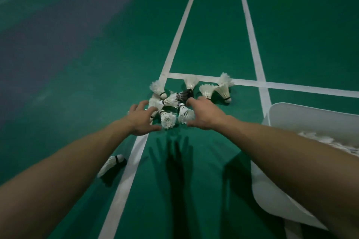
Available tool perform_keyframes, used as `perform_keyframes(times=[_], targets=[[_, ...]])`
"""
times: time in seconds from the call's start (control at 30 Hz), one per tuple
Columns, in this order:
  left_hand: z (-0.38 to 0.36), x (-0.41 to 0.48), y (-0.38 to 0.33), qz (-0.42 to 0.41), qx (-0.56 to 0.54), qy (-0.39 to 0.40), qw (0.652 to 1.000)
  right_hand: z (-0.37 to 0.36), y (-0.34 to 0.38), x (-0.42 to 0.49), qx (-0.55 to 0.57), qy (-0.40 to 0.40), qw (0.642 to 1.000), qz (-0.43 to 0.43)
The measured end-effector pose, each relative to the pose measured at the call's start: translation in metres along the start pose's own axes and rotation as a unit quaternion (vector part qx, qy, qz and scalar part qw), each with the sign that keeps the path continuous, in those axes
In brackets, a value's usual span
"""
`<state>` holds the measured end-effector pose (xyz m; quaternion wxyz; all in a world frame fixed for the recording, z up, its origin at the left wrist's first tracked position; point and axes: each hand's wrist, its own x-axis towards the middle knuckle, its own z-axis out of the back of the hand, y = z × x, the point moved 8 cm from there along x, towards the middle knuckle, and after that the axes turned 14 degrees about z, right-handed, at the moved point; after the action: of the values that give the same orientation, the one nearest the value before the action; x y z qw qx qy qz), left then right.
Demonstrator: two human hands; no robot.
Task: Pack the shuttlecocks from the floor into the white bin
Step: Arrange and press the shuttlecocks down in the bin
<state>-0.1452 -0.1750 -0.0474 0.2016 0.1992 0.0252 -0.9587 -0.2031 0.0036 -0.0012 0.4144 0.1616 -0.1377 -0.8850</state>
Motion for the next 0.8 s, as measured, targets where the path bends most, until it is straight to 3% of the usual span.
perform_keyframes(times=[0.2, 0.43, 0.67, 0.8], targets=[[-0.038, 0.033, -0.016, 0.037, -0.069, -0.007, 0.997, -0.048, -0.028, 0.054, 0.001, 0.003, 1.0, -0.024], [-0.034, 0.068, -0.013, 0.076, -0.103, -0.015, 0.992, -0.083, -0.038, 0.074, 0.038, 0.034, 0.999, -0.007], [-0.023, 0.059, -0.025, 0.036, -0.198, -0.075, 0.977, -0.057, -0.052, 0.067, 0.038, -0.042, 0.998, -0.011], [-0.017, 0.044, -0.028, -0.006, -0.225, -0.086, 0.971, -0.057, -0.057, 0.053, 0.059, 0.02, 0.998, -0.003]])
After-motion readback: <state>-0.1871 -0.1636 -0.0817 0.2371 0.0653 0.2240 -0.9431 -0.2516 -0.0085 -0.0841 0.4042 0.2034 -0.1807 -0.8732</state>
